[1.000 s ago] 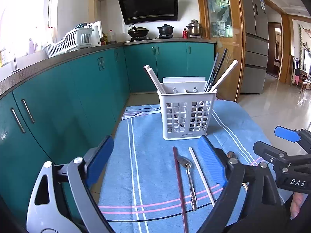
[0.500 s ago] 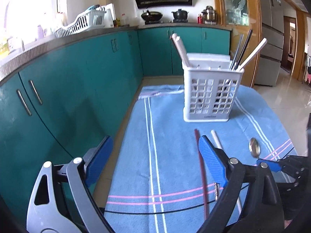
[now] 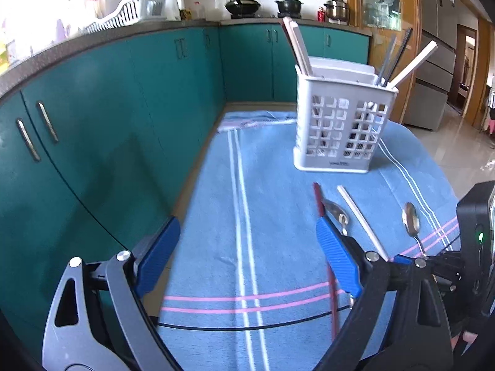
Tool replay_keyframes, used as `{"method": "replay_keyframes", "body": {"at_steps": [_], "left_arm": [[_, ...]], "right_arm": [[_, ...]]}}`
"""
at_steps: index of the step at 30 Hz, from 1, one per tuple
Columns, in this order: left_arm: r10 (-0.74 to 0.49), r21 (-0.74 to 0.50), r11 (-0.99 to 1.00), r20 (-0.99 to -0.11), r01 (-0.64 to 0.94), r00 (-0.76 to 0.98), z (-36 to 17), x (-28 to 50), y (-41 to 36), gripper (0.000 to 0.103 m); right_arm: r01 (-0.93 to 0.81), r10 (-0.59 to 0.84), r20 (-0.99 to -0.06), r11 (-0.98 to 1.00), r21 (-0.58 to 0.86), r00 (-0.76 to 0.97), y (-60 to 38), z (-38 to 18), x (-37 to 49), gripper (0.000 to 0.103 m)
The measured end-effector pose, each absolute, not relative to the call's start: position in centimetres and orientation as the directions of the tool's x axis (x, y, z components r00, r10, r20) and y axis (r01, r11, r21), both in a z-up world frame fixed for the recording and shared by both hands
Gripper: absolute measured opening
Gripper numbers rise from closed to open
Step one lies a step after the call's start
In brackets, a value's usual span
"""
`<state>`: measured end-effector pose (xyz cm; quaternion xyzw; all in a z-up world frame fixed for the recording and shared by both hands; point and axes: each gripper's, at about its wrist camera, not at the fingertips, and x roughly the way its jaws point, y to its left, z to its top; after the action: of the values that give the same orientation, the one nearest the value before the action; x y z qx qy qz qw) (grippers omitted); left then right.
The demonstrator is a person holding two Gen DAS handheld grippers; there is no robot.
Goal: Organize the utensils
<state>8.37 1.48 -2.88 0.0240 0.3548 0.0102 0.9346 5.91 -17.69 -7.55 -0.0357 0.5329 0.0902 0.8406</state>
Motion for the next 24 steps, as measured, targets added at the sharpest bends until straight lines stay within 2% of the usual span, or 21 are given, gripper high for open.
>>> {"method": "replay_keyframes", "body": {"at_steps": [5,8,12,14,15,16,18,20,24], "left_arm": [[-0.014,0.03,0.998,-0.718,0.05,0.696,-5.1,9.3,0.2,0.088],[-0.085,-0.039,0.995,-0.771,0.087,0.631,-6.5,10.4,-0.4,0.079],[-0.129,-0.07,0.99,-0.792,0.122,0.597,-7.7,11.4,-1.5,0.079],[-0.131,-0.062,0.989,-0.796,0.135,0.591,-8.2,12.1,-1.9,0.078],[-0.124,-0.052,0.989,-0.799,0.138,0.588,-8.5,12.5,-2.1,0.074],[-0.107,-0.03,0.99,-0.809,0.141,0.579,-8.9,13.1,-2.4,0.07],[-0.098,-0.016,0.988,-0.827,0.151,0.554,-9.8,13.9,-2.8,0.045],[-0.104,-0.022,0.987,-0.846,0.162,0.522,-10.7,14.6,-3.0,0.04],[-0.118,-0.038,0.986,-0.849,0.163,0.514,-10.9,14.8,-3.2,0.044]], "right_arm": [[-0.125,0.103,-0.907,0.991,0.056,0.408,-19.6,-7.4,5.7,0.007],[-0.089,0.094,-0.91,0.994,0.063,0.405,-20.8,-7.5,5.2,0.007],[-0.078,0.115,-0.909,0.993,0.091,0.401,-21.8,-7.2,4.8,0.007],[-0.085,0.136,-0.901,0.99,0.111,0.411,-22.0,-7.0,4.7,0.015],[-0.089,0.147,-0.895,0.989,0.12,0.42,-22.1,-6.8,4.6,0.021],[-0.091,0.152,-0.89,0.988,0.125,0.429,-22.1,-6.5,4.5,0.021],[-0.096,0.152,-0.881,0.988,0.122,0.448,-22.2,-5.9,4.5,0.022],[-0.092,0.153,-0.877,0.988,0.124,0.456,-22.4,-5.6,4.5,0.022],[-0.078,0.158,-0.879,0.987,0.137,0.45,-22.9,-5.7,4.9,0.022]]}}
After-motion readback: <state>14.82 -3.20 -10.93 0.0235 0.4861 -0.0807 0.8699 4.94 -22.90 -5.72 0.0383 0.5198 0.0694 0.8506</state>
